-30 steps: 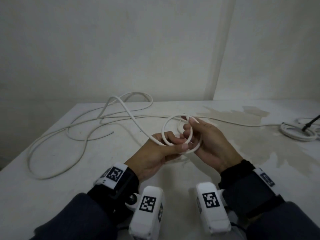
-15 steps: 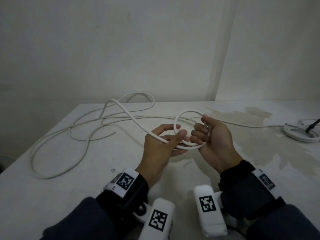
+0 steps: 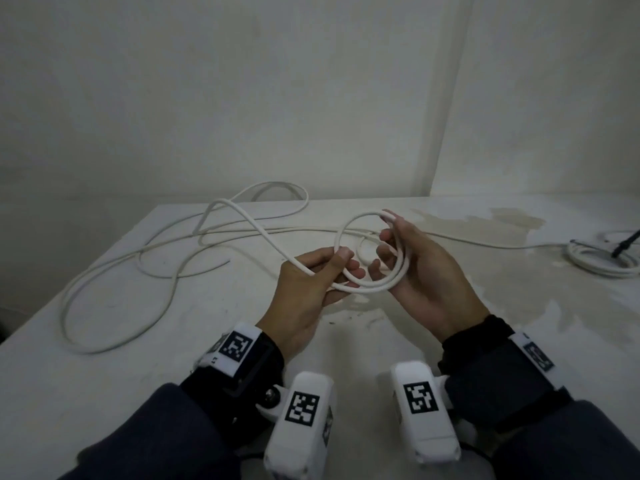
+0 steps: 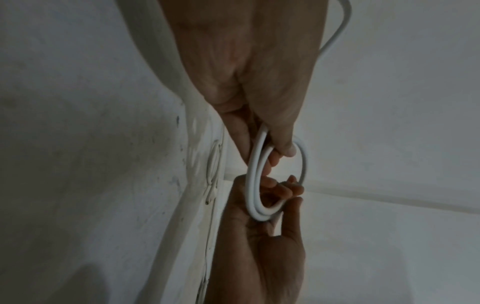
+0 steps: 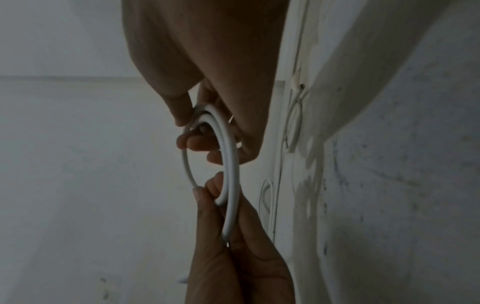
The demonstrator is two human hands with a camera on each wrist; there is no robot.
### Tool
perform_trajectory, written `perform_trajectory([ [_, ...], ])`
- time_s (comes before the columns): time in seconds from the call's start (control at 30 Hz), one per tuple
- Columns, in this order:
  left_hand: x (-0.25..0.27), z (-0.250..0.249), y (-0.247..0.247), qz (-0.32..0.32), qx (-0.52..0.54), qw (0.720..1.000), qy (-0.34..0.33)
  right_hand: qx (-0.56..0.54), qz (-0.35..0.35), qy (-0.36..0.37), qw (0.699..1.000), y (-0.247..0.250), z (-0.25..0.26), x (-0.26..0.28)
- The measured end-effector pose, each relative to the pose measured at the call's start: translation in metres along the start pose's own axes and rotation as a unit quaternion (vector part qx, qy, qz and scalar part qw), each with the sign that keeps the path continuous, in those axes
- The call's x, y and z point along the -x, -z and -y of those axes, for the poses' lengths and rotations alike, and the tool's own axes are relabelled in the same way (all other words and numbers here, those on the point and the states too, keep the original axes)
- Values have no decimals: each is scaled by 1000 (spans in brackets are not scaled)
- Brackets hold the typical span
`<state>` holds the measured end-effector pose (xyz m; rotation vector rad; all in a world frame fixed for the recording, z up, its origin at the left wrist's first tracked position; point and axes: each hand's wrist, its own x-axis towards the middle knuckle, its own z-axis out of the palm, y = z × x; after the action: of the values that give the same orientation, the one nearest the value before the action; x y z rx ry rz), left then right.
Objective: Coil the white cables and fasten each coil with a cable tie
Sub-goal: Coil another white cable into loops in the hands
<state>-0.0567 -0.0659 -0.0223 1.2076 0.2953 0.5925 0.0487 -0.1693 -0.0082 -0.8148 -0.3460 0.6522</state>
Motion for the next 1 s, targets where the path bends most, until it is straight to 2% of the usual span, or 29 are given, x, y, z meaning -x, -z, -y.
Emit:
perform_trajectory([
  [0.1,1,0,-1,11,16,1000,11,-41,-21,-54,997,1,-2,0],
  [0.17,2,0,-3,-6,26,1000,8,-48,-20,-62,997,-1,-2,1],
  [0.27,2,-1,-7,-104,59,992,-28,-39,-51,-47,997,-5,-5,0],
  [0.37,3,-2,-10,-200,71,973,-93,-52,-86,-35,994,-8,-11,0],
  [0.47,1,-4,-7,-226,15,960,-164,-39,-94,-8,995,-11,-13,2],
  [0.6,0,-6,-4,-190,-84,963,-173,78,-58,35,995,-15,-12,8],
  [0.67,3,-6,-6,-127,-120,970,-167,166,-37,59,984,-14,-9,11],
  [0.73,6,-7,-8,-58,-113,979,-161,245,-18,88,965,-11,-3,14],
  [0.8,7,-7,-9,-20,-103,982,-154,297,0,106,949,-9,3,16],
  [0.9,5,-5,-11,1,-99,988,-121,338,42,94,936,-9,4,18],
  [1.0,3,-5,-11,24,-51,996,-63,302,53,52,950,-9,3,16],
])
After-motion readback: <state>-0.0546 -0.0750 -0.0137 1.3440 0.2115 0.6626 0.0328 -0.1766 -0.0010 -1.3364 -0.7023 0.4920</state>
